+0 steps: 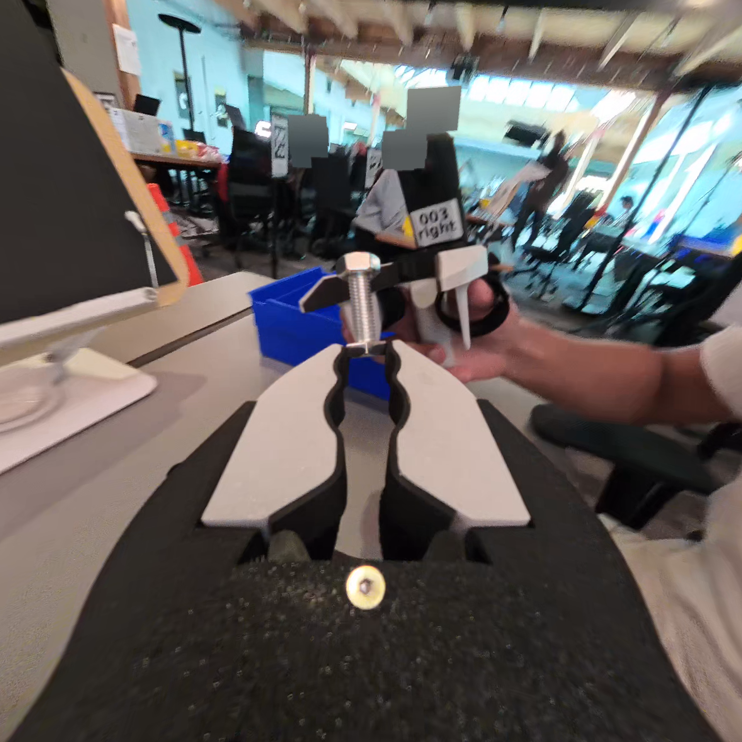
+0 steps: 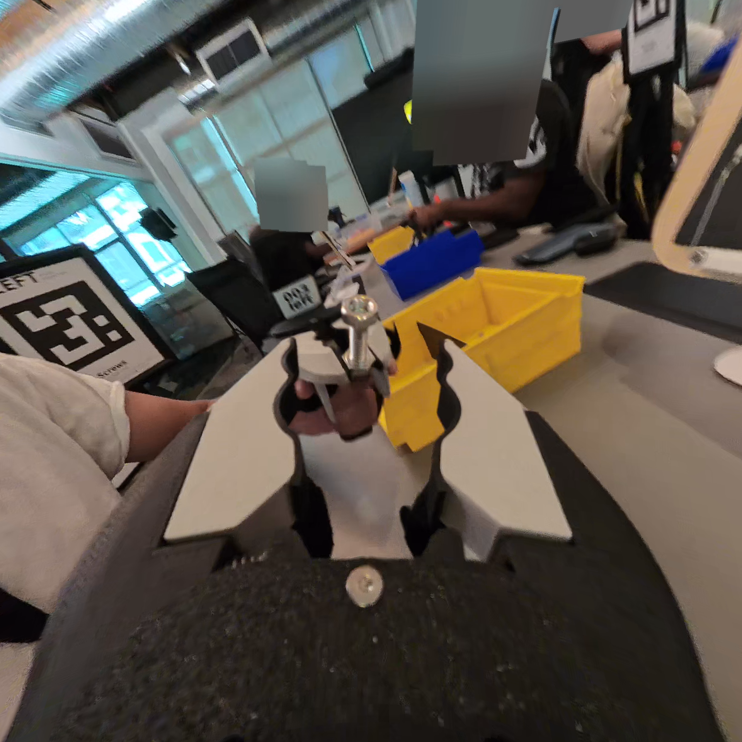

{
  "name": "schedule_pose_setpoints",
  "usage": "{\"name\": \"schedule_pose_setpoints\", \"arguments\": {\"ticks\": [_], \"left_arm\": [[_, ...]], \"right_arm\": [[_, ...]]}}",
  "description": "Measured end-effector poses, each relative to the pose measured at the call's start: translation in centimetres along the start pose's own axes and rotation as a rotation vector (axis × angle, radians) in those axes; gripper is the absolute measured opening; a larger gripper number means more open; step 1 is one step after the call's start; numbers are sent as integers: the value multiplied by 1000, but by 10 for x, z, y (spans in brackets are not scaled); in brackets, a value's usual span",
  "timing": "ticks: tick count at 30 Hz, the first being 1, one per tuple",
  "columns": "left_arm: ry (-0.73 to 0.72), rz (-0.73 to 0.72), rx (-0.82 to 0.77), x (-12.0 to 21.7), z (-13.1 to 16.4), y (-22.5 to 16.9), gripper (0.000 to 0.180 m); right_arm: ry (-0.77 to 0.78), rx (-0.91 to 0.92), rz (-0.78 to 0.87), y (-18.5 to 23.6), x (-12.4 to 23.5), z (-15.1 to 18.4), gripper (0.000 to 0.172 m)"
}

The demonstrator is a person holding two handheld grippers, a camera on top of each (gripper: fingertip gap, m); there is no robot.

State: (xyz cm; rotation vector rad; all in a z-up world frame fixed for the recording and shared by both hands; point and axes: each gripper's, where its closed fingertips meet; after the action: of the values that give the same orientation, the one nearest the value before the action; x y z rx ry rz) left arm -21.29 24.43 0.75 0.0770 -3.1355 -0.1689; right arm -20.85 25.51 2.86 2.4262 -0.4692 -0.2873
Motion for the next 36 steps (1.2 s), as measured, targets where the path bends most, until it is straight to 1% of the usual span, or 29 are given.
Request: {"name": "schedule_pose_setpoints", "arguments": {"ticks": [3,5,8,10,12,15,17,20,22,24,27,29,32,34,36], "left_arm": [[-115,67,116,-2,-4,-19,17],[-173,91,149,-3,-7,-30,17],[-209,109,161,-6,-10,-42,17],[-236,108,179,-7,-14,-45,17],[-267,106,209,-6,-18,-44,17],[-302,92,244,-3,-21,-41,18],[-314,75,259,0,-19,-38,17],[-321,57,276,1,-13,-35,17],[-309,77,284,-3,-4,-44,17],[-296,117,303,-9,6,-54,17],[-268,151,309,-17,19,-62,17],[-282,153,321,-17,19,-61,17],[-282,145,300,-15,17,-59,17],[-307,144,309,-11,12,-57,17],[-306,140,286,-8,10,-56,17]], "right_arm": [[-63,56,-84,22,-8,2,74],[-56,65,-130,34,-13,7,73],[-47,69,-191,52,-15,12,73],[-49,91,-201,60,-13,14,71],[-55,106,-190,64,-8,15,72],[-69,115,-163,64,2,15,72],[-83,121,-146,62,9,16,69],[-102,173,-57,44,16,17,68],[-101,133,-74,40,15,20,69],[-82,99,-105,40,10,26,73],[-69,84,-170,52,1,33,73],[-78,100,-158,53,-2,34,74],[-74,86,-164,51,4,33,68],[-109,91,-150,46,11,27,64],[-146,79,-131,37,16,22,65]]}}
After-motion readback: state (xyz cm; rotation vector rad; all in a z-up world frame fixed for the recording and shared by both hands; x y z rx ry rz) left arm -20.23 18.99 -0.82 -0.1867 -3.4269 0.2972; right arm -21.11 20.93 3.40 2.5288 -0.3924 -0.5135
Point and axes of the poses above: each gripper's, where its closed fingertips meet, x back along the fingers, z out of its underside, y = z × x across the jaws, and after that the axes turned 15 degrees about -x, right-handed
